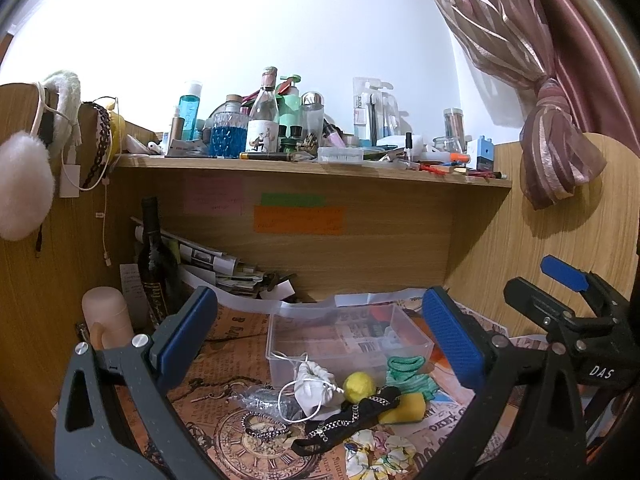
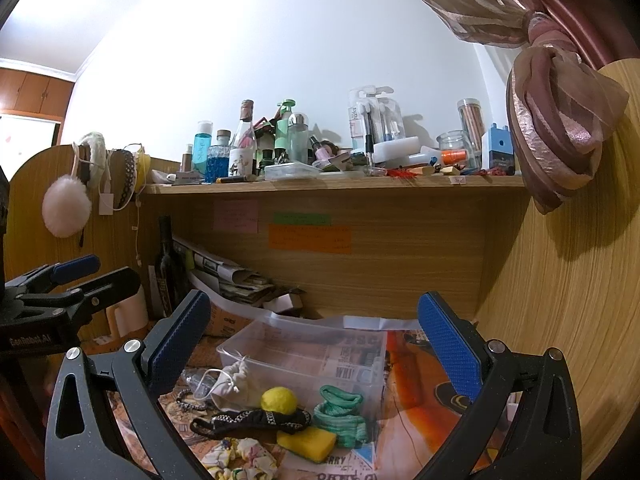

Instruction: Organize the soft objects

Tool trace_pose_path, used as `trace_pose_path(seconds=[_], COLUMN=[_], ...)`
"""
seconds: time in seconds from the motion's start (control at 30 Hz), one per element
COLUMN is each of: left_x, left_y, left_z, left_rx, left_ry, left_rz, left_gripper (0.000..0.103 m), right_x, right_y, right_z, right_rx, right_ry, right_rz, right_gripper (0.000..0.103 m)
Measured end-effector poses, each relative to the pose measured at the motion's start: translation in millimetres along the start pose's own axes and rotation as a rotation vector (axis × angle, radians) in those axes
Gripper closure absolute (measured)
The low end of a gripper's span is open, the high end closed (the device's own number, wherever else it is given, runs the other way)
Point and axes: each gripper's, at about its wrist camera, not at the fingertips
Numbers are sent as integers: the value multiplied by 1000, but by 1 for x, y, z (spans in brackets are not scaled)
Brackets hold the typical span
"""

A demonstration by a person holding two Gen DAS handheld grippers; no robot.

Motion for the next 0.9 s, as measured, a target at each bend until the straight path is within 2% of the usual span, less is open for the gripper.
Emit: trace_pose_path(seconds=[0.63, 0.77, 0.9], left_x=[-4, -10, -18], left_y=[6, 26, 49], left_z=[-6, -20, -41], left_rx=[-15, -90, -178], left_ry=[9, 13, 7], left_rz=[2, -9, -24], left_gripper=[0, 0, 0], right_x=[0, 2, 11], right_y=[3, 13, 29], right_z=[0, -9, -30], right_rx=[-7, -56, -152], right_ry=[-4, -21, -22], right_rz=[3, -3, -23], right_gripper=[0, 0, 0])
Point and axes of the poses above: each gripper's, at about its wrist camera, not at the fingertips, and y roughly the way its jaws point, x to its right, z to its top, and after that the axes turned 12 degrees about z, right-handed
